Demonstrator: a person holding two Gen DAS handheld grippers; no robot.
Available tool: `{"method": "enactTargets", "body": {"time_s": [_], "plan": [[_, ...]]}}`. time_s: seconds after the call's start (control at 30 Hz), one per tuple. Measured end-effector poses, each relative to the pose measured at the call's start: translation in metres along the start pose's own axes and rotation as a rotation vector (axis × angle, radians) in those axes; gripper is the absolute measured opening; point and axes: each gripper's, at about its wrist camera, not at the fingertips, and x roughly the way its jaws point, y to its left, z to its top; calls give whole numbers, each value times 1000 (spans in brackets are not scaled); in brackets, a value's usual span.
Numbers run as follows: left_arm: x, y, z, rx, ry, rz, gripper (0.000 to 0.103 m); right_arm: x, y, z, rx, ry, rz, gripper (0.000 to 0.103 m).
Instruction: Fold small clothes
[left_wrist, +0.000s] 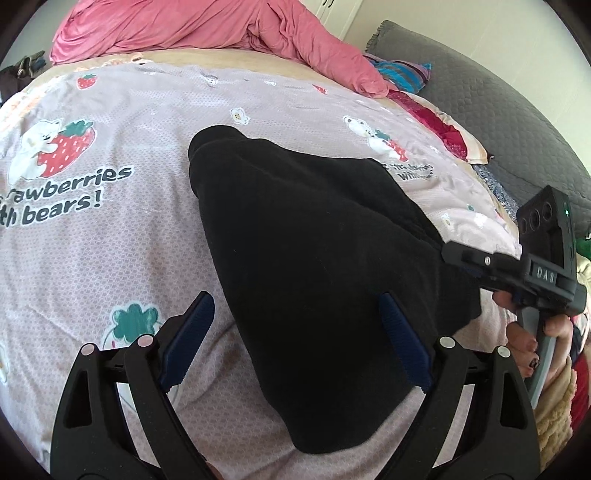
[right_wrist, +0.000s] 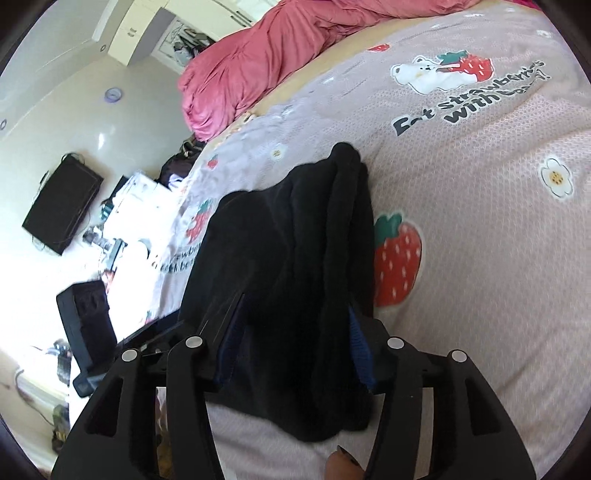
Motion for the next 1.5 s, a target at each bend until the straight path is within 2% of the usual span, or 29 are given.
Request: {"method": "enactTargets", "body": {"time_s": [0.1,0.17,0.23,0.33,0.37,0.47,0.5,0.53,0.57,0.63,0.7,0.77,0.9,0.97,1.03,1.23,1.4,1.5], "plan": [[-3,-3,-5,5,2,-1,84,-2,3,-8,-25,14,-29,51],[-6,-4,-9,8,3,-2,84,-1,6,-13,-41,25,-29,22],[-7,-6,-11,16,4,3,84,-4,13,-15,-61,23,-12,22],[-13,-10,-13,33,-3,3,84,-11,22,-20,-66,16,84,21],[-14,-12,-14,44,-2,8,84,-12,22,-21,-66,13,73,21],[-9,-11,-17,54,22,20,84,-3,22,-29,-130,18,-105,22],[-7,-10,-18,52,30,20,84,0,23,-31,-142,25,-134,23],[-4,-10,-19,49,36,20,84,1,26,-33,-160,16,-170,30],[-3,-10,-20,47,40,17,84,0,30,-34,-186,1,-214,43],[-1,-13,-20,52,41,16,84,-1,39,-38,-259,-31,-306,52],[-1,-15,-20,59,37,22,84,-1,45,-42,-289,-44,-334,52],[-1,-15,-19,58,38,22,84,-1,46,-46,-304,-59,-363,60],[-5,-16,-20,59,29,26,84,-4,45,-48,-300,-86,-380,70],[-8,-18,-19,60,16,31,89,-8,45,-46,-292,-111,-396,83],[-13,-18,-19,57,0,26,93,-13,46,-48,-288,-127,-408,89],[-29,-19,-21,62,-44,49,93,-33,49,-56,-259,-222,-413,98],[-46,-21,-27,63,-91,81,94,-47,57,-67,-278,-297,-414,98],[-54,-23,-33,66,-113,87,94,-57,71,-77,-331,-375,-437,99]]}}
